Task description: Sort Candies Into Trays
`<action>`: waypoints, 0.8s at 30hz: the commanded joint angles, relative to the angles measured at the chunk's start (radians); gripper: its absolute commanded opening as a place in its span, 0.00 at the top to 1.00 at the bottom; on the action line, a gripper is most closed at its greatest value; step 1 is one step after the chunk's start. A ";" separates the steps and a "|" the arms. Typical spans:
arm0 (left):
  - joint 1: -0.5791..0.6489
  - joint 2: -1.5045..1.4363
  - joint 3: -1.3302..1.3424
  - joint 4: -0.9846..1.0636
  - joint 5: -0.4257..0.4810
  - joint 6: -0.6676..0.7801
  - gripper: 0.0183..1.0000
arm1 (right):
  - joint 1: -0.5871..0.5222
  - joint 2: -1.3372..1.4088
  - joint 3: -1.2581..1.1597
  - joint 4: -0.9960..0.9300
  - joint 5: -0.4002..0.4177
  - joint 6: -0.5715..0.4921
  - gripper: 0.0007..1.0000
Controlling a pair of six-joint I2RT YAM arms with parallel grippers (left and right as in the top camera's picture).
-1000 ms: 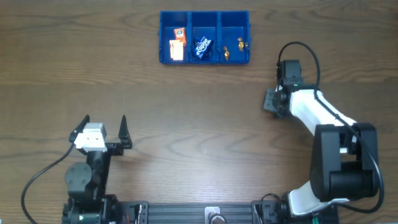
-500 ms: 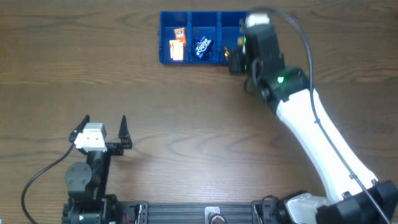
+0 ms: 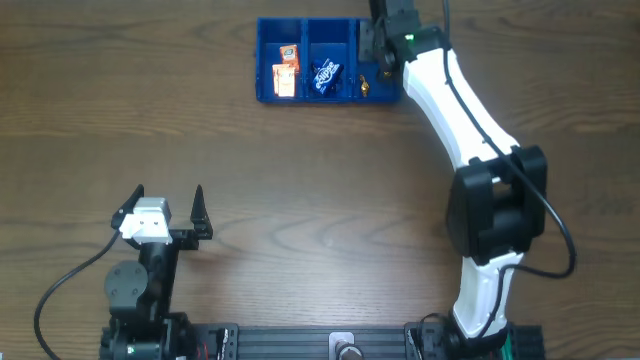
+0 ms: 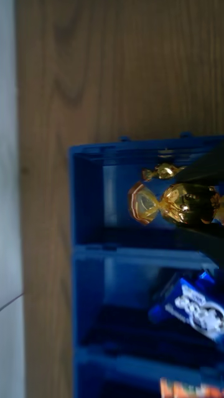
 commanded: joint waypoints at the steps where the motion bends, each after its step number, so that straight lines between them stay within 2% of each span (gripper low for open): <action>1: 0.004 -0.006 -0.029 -0.015 0.021 0.003 0.00 | -0.016 0.028 0.027 0.009 0.003 -0.008 0.89; 3: 0.004 -0.006 -0.029 -0.015 0.020 0.003 0.00 | -0.017 0.029 0.027 0.018 0.002 -0.008 0.85; 5: 0.004 -0.006 -0.029 -0.015 0.020 0.003 0.00 | -0.017 0.029 0.027 0.024 -0.010 -0.008 0.70; 6: 0.004 -0.006 -0.029 -0.015 0.021 0.003 0.00 | -0.017 0.029 0.027 0.026 -0.013 -0.008 0.67; 8: 0.004 -0.006 -0.029 -0.015 0.020 0.003 0.00 | -0.016 0.029 0.027 0.032 -0.016 -0.008 0.52; 10: 0.004 -0.006 -0.029 -0.015 0.020 0.003 0.00 | -0.014 0.029 0.027 0.036 -0.015 -0.013 0.45; 11: 0.004 -0.006 -0.029 -0.015 0.020 0.003 0.00 | -0.011 0.028 0.027 0.032 -0.015 -0.012 0.34; 13: 0.004 -0.006 -0.029 -0.015 0.020 0.003 0.00 | -0.010 0.006 0.008 0.019 -0.016 -0.008 0.23; 16: 0.004 -0.006 -0.029 -0.015 0.020 0.003 0.00 | -0.009 -0.130 -0.130 0.070 -0.010 -0.016 0.15; 19: 0.004 -0.006 -0.029 -0.015 0.021 0.003 0.00 | -0.035 -0.390 -0.356 0.183 -0.008 -0.016 0.07; 23: 0.004 -0.006 -0.029 -0.015 0.021 0.003 0.00 | -0.183 -0.759 -0.620 0.203 -0.050 -0.027 0.00; 24: 0.004 -0.006 -0.029 -0.015 0.020 0.003 0.00 | -0.239 -0.874 -0.693 0.193 -0.086 -0.072 0.00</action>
